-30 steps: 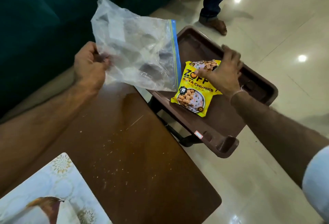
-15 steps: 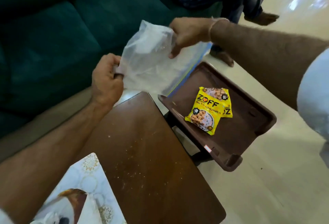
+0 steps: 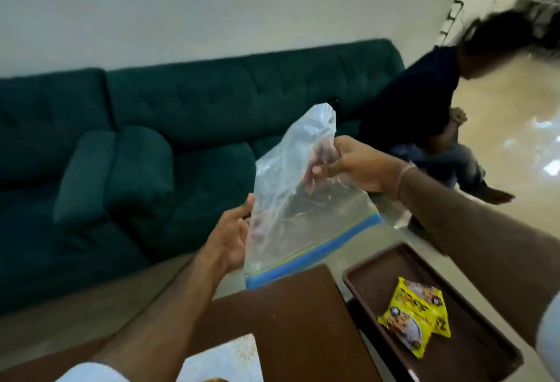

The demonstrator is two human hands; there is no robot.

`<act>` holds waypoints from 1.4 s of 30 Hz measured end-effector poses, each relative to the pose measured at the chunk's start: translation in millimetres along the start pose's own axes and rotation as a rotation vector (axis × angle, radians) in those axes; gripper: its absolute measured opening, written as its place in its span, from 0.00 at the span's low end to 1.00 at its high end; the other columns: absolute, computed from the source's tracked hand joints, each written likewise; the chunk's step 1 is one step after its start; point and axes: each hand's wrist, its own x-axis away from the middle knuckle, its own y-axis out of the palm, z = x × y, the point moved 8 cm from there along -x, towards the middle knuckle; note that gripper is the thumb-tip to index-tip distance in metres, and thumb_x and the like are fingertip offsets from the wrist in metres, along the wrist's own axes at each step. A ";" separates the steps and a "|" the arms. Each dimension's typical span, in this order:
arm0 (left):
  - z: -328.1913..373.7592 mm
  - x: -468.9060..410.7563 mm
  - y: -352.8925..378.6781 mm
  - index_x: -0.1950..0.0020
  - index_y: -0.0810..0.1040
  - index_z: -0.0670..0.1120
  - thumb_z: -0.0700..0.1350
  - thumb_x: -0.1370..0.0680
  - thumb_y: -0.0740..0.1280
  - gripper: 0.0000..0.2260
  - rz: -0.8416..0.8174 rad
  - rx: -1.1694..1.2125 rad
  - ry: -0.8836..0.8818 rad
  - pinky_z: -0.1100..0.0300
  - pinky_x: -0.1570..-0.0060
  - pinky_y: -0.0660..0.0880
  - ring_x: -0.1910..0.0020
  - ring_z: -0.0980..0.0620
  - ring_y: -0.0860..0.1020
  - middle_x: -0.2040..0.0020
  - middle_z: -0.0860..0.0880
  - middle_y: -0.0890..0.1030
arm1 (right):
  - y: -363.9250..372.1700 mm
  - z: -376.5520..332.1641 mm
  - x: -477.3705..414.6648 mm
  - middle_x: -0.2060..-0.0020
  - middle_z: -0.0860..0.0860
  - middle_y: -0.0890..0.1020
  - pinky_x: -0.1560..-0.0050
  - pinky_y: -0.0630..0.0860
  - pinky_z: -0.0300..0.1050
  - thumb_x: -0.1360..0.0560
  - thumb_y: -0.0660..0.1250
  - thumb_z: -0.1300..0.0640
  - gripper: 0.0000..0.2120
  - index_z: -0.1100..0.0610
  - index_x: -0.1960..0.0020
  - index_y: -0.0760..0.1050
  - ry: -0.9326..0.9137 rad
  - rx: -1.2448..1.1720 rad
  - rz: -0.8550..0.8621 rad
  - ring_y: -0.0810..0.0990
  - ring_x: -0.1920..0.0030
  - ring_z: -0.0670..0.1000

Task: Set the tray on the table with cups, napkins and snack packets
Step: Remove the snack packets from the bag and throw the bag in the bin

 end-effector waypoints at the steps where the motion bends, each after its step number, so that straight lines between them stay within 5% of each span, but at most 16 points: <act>1: 17.5 17.7 -2.9 0.46 0.85 0.40 0.54 0.25 0.71 0.18 -0.007 0.018 0.009 0.47 0.50 0.81 0.53 0.40 0.84 0.47 0.39 0.84 | 14.1 -20.5 -4.8 0.61 0.58 0.86 0.51 0.82 0.46 0.23 0.65 0.73 0.08 0.79 0.48 0.74 -0.014 -0.032 -0.020 0.86 0.59 0.54; 5: 110.1 85.1 -30.3 0.41 0.80 0.43 0.37 0.27 0.72 0.15 0.032 0.032 0.302 0.47 0.52 0.82 0.55 0.45 0.83 0.47 0.40 0.81 | 65.4 -94.8 -21.7 0.64 0.59 0.84 0.47 0.80 0.54 0.20 0.65 0.62 0.12 0.74 0.51 0.76 -0.085 -0.047 -0.002 0.82 0.61 0.56; 7: 152.2 125.5 -56.9 0.30 0.70 0.46 0.33 0.26 0.71 0.26 0.134 0.076 0.421 0.47 0.51 0.82 0.56 0.46 0.83 0.48 0.40 0.84 | 79.1 -121.8 -28.1 0.61 0.59 0.85 0.51 0.82 0.58 0.21 0.67 0.64 0.13 0.67 0.38 0.72 -0.113 -0.091 0.178 0.83 0.61 0.57; 9: 190.8 164.5 -77.8 0.29 0.65 0.50 0.31 0.25 0.69 0.29 0.179 0.096 0.537 0.53 0.58 0.84 0.64 0.49 0.83 0.58 0.43 0.86 | 94.2 -142.6 -32.4 0.54 0.62 0.85 0.56 0.84 0.58 0.22 0.68 0.67 0.32 0.51 0.24 0.60 -0.091 -0.176 0.328 0.85 0.58 0.58; 11: 228.2 210.3 -95.9 0.30 0.64 0.51 0.31 0.24 0.68 0.28 0.230 0.013 0.669 0.55 0.62 0.83 0.67 0.51 0.83 0.62 0.44 0.86 | 123.2 -170.2 -34.3 0.53 0.63 0.84 0.61 0.85 0.54 0.22 0.66 0.69 0.34 0.42 0.25 0.60 -0.104 -0.160 0.358 0.85 0.62 0.56; 17: 318.9 338.0 -129.4 0.33 0.75 0.51 0.34 0.22 0.67 0.20 0.345 -0.246 0.944 0.55 0.56 0.81 0.62 0.52 0.83 0.60 0.45 0.86 | 196.1 -270.9 -42.4 0.64 0.53 0.79 0.59 0.84 0.45 0.21 0.66 0.69 0.23 0.56 0.28 0.71 -0.189 0.133 0.352 0.80 0.65 0.48; 19: 336.4 373.3 -142.1 0.35 0.79 0.51 0.36 0.22 0.68 0.17 0.355 -0.289 0.971 0.55 0.54 0.81 0.59 0.52 0.84 0.57 0.45 0.87 | 215.3 -310.6 -38.7 0.65 0.54 0.78 0.51 0.83 0.47 0.21 0.67 0.64 0.25 0.50 0.26 0.69 -0.236 0.367 0.362 0.79 0.64 0.48; 22: 352.7 418.8 -161.2 0.37 0.82 0.52 0.35 0.21 0.67 0.17 0.354 -0.299 1.009 0.57 0.52 0.81 0.58 0.54 0.83 0.53 0.48 0.87 | 254.9 -362.9 -36.4 0.67 0.49 0.79 0.58 0.73 0.29 0.20 0.64 0.55 0.27 0.37 0.25 0.64 -0.384 0.852 0.321 0.75 0.67 0.41; 25: 359.7 455.3 -176.2 0.46 0.87 0.51 0.35 0.22 0.66 0.15 0.396 -0.320 1.043 0.58 0.50 0.77 0.59 0.54 0.80 0.54 0.49 0.86 | 290.2 -385.5 -42.1 0.56 0.45 0.82 0.54 0.68 0.30 0.22 0.67 0.47 0.18 0.44 0.32 0.77 -0.366 1.032 0.211 0.77 0.59 0.38; 28: 357.1 485.3 -194.7 0.55 0.88 0.51 0.37 0.25 0.70 0.10 0.524 -0.427 1.027 0.56 0.44 0.75 0.48 0.50 0.81 0.52 0.51 0.87 | 320.4 -395.7 -51.7 0.52 0.48 0.76 0.51 0.66 0.38 0.28 0.74 0.44 0.19 0.51 0.41 0.79 -0.375 1.168 0.117 0.75 0.51 0.49; 30: 357.7 509.9 -203.6 0.55 0.87 0.56 0.47 0.28 0.74 0.04 0.738 -0.703 1.036 0.50 0.34 0.71 0.37 0.51 0.77 0.43 0.53 0.84 | 337.5 -405.3 -55.9 0.53 0.48 0.73 0.52 0.64 0.39 0.27 0.74 0.48 0.11 0.51 0.48 0.80 -0.439 1.165 0.099 0.75 0.50 0.51; 32: 361.5 531.0 -196.8 0.50 0.83 0.61 0.60 0.33 0.76 0.13 0.893 -1.096 1.017 0.46 0.27 0.63 0.30 0.54 0.68 0.32 0.57 0.74 | 357.1 -415.6 -60.4 0.53 0.48 0.72 0.51 0.64 0.39 0.25 0.72 0.51 0.06 0.52 0.50 0.80 -0.518 1.142 0.070 0.75 0.49 0.51; 34: 360.4 527.3 -176.6 0.38 0.77 0.64 0.67 0.38 0.77 0.29 0.688 -1.332 0.881 0.50 0.28 0.65 0.29 0.58 0.68 0.29 0.61 0.71 | 383.0 -427.3 -65.5 0.51 0.48 0.72 0.52 0.62 0.35 0.25 0.72 0.53 0.08 0.53 0.48 0.81 -0.602 1.135 0.011 0.73 0.49 0.49; 36: 353.1 518.5 -159.9 0.36 0.75 0.64 0.65 0.38 0.78 0.32 0.532 -1.438 0.717 0.57 0.37 0.74 0.38 0.60 0.77 0.38 0.64 0.79 | 414.2 -439.7 -70.4 0.47 0.49 0.72 0.55 0.63 0.30 0.27 0.74 0.54 0.10 0.54 0.47 0.81 -0.696 1.105 -0.074 0.72 0.49 0.46; 39: 356.1 518.7 -164.2 0.46 0.85 0.53 0.50 0.33 0.80 0.16 0.512 -1.282 0.731 0.53 0.47 0.81 0.53 0.55 0.84 0.52 0.53 0.87 | 446.1 -457.8 -78.4 0.38 0.49 0.72 0.40 0.70 0.33 0.30 0.78 0.53 0.16 0.53 0.44 0.80 -0.843 0.929 -0.068 0.75 0.43 0.47; 42: 355.0 529.6 -199.1 0.47 0.86 0.41 0.38 0.28 0.76 0.10 0.423 -0.872 0.803 0.50 0.45 0.80 0.50 0.46 0.84 0.49 0.41 0.86 | 448.0 -445.2 -98.8 0.27 0.49 0.63 0.29 0.67 0.51 0.37 0.82 0.48 0.44 0.46 0.27 0.64 -0.755 0.545 0.062 0.68 0.29 0.52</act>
